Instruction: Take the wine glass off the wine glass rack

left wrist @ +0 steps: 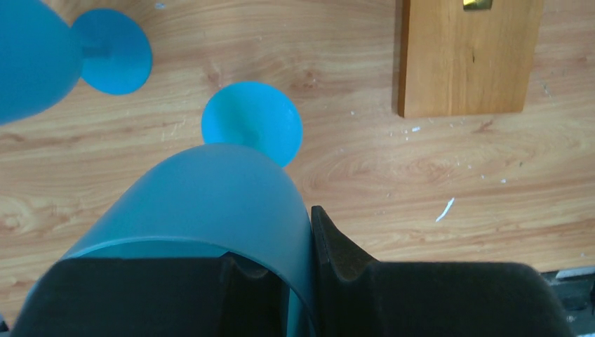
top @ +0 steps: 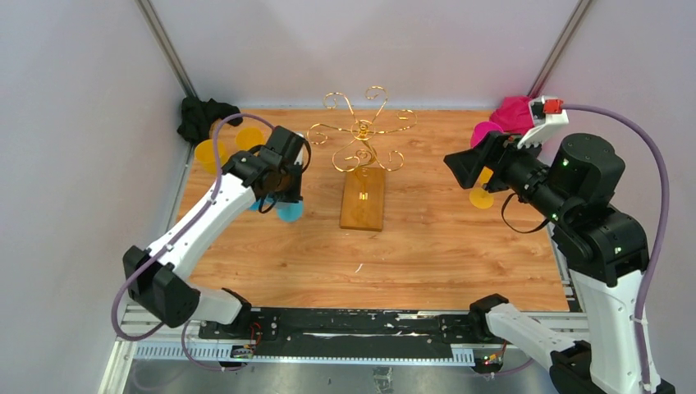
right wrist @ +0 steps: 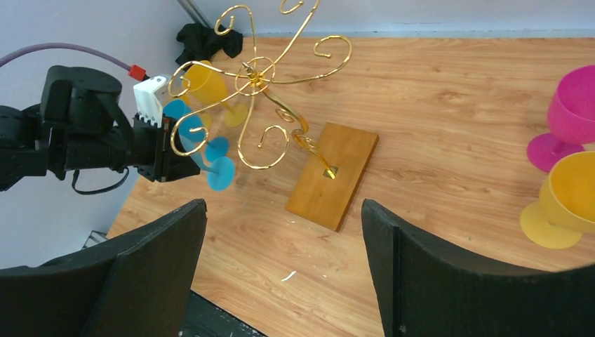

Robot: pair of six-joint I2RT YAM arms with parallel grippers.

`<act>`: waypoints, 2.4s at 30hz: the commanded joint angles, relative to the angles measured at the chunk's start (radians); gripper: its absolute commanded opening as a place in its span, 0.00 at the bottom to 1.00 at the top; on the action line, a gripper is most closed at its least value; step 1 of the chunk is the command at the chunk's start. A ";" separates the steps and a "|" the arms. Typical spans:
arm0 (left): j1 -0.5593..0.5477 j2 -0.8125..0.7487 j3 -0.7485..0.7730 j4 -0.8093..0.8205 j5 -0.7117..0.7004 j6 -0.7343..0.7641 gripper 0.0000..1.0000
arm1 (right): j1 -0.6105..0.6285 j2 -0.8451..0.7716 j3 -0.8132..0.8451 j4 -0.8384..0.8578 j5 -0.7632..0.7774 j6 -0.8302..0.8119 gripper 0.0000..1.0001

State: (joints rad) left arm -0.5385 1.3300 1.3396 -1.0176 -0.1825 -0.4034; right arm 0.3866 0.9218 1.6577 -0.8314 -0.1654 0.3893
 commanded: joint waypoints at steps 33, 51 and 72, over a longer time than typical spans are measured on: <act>0.223 0.485 0.193 0.237 0.070 0.025 0.00 | 0.011 -0.004 -0.054 0.041 0.080 -0.057 0.87; 0.226 0.489 0.170 0.239 0.051 0.015 0.39 | 0.011 -0.028 -0.074 0.045 0.066 -0.046 0.88; 0.226 0.365 0.280 0.187 0.019 0.018 0.57 | 0.010 -0.030 -0.108 0.072 0.061 -0.039 0.92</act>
State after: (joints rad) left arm -0.3210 1.7641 1.5654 -0.8124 -0.1349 -0.3855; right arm 0.3866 0.9043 1.5593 -0.7792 -0.1040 0.3443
